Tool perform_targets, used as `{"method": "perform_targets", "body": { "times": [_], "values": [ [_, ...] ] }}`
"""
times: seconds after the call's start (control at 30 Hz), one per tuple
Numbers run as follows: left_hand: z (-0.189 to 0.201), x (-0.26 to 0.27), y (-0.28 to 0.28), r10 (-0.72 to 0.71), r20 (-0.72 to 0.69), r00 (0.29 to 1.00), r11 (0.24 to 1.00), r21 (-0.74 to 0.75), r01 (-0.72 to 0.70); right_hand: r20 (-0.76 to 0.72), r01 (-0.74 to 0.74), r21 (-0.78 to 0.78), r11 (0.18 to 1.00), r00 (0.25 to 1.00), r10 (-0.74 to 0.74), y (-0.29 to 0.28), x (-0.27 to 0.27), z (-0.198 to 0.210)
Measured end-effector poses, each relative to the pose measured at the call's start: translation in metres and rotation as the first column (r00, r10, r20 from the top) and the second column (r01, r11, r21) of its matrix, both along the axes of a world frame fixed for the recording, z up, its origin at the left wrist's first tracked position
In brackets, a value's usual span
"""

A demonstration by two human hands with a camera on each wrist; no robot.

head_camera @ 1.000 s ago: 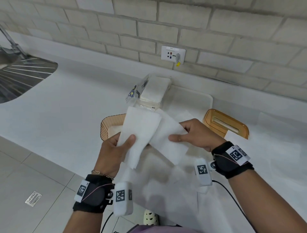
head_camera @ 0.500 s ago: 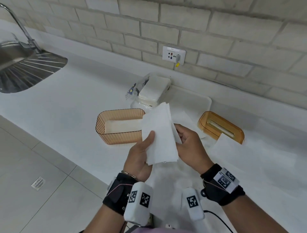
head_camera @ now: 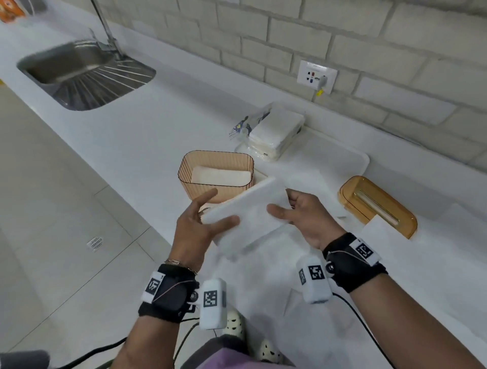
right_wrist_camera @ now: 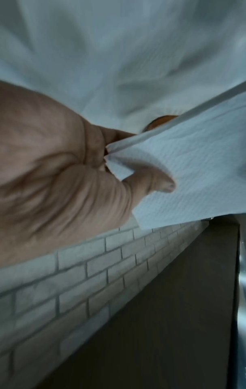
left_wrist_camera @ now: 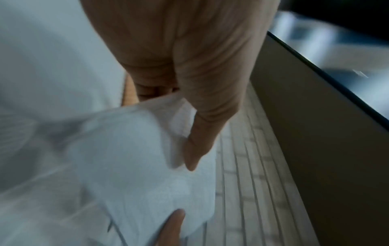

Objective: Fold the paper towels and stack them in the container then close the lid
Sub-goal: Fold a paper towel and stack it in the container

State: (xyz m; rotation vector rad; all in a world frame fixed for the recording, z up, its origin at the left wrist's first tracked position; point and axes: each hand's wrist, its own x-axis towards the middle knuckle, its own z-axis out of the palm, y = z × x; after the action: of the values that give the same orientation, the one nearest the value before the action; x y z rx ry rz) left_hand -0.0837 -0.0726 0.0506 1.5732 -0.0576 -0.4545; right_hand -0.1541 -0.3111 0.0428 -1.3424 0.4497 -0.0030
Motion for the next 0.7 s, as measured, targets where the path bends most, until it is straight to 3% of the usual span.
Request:
{"method": "perform_targets", "body": {
  "times": [0.07, 0.13, 0.33, 0.53, 0.7],
  "values": [
    [-0.013, 0.0, 0.005, 0.047, -0.121, 0.991, 0.995, -0.084, -0.057, 0.004, 0.033, 0.043, 0.999, 0.999, -0.033, 0.012, 0.007, -0.011],
    [-0.025, 0.001, 0.006, 0.067, -0.17, 0.983, 0.995, -0.062, -0.079, 0.003, 0.008, -0.01, 1.0, 1.0, -0.008, 0.022, 0.011, -0.024],
    [-0.045, 0.021, 0.009, 0.054, 0.076, 0.996, 0.987, 0.144, -0.064, -0.009, -0.059, -0.357, 0.932, 0.998, 0.06, 0.032, 0.017, -0.04],
    [-0.064, 0.035, 0.012, 0.051, 0.074, 0.996, 0.972, 0.225, -0.066, -0.064, -0.052, -0.395, 0.917, 0.998, 0.029, 0.043, 0.029, -0.05],
    [-0.059, 0.043, 0.01, 0.014, 0.111, 0.994, 0.983, 0.181, -0.035, 0.007, 0.005, -0.406, 0.914, 1.0, -0.002, 0.05, 0.031, -0.047]
  ]
}}
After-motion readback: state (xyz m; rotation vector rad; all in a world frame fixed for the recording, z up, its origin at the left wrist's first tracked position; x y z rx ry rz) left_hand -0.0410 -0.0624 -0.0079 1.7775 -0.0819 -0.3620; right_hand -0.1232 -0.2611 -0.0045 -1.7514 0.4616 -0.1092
